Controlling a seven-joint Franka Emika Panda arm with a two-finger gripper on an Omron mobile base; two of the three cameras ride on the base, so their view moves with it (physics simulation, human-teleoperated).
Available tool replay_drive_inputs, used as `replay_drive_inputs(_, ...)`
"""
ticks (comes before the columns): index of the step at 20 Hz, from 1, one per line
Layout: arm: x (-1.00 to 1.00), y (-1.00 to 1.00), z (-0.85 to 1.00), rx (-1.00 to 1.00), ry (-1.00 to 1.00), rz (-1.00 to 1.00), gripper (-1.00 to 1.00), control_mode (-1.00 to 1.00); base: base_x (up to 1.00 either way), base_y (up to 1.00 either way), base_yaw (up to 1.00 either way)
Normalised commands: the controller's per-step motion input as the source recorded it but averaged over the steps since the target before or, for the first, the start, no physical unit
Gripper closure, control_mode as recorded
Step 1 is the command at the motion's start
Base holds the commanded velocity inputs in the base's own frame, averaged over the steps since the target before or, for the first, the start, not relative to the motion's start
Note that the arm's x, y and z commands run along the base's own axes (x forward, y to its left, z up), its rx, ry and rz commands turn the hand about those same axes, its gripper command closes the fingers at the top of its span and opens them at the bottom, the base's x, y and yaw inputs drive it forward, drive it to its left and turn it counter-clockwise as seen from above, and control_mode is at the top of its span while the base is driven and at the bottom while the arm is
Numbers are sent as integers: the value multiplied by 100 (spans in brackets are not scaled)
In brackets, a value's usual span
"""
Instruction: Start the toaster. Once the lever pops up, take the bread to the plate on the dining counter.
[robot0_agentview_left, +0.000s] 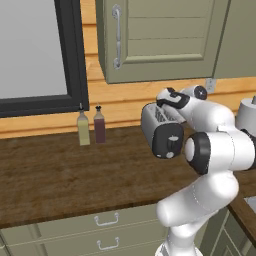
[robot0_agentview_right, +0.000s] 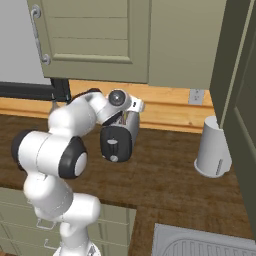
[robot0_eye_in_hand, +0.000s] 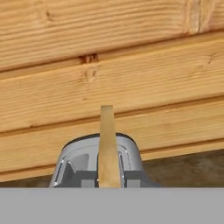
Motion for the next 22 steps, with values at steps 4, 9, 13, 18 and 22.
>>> replay_drive_inputs(4,-46,-12,52,0,-3,0,100,-100,0,0,0)
replay_drive_inputs(9,-83,-9,42,2,0,0,100,-100,0,0,0)
replay_drive_inputs(13,-96,-4,46,7,3,-1,100,-100,0,0,0)
replay_drive_inputs(18,-98,0,35,6,12,-2,100,-100,0,0,0)
replay_drive_inputs(22,-96,3,17,3,16,-2,100,-100,0,0,0)
